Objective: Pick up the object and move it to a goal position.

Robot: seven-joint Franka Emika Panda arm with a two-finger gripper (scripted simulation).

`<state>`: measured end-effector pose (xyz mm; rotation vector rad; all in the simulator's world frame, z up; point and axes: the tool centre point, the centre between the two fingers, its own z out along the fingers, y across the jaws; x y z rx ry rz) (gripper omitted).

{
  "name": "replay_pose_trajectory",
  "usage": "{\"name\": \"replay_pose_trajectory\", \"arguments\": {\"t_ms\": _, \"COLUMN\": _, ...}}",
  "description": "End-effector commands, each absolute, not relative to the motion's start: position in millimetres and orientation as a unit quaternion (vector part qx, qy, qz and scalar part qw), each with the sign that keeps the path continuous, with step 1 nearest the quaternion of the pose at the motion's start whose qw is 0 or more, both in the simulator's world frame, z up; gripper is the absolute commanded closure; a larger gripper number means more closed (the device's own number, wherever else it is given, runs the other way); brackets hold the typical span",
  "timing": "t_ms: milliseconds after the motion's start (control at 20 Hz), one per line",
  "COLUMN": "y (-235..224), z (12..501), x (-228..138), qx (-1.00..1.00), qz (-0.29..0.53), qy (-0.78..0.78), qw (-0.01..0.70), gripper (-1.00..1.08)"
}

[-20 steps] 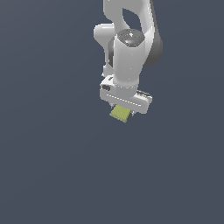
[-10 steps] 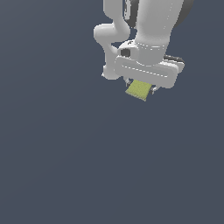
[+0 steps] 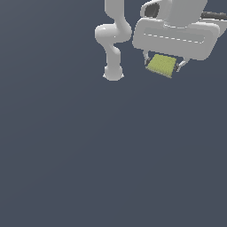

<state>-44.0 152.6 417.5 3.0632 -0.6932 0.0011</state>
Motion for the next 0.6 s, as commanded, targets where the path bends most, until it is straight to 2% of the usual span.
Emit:
{"name": "replay_pose_trajectory", "arguments": {"t_ms": 0, "y": 160.4, "z": 432.6, "x": -45.2, "qx": 0.975, "qz": 0.000, "qy": -0.221, "qw": 0.000, "gripper": 1.08}}
{"name": "replay_pose_trajectory", "arguments": {"t_ms": 550, "y": 173.9, "z": 456.7, "x": -45.9, "qx": 0.975, "qz": 0.000, "qy": -0.221, "qw": 0.000, "gripper": 1.08}}
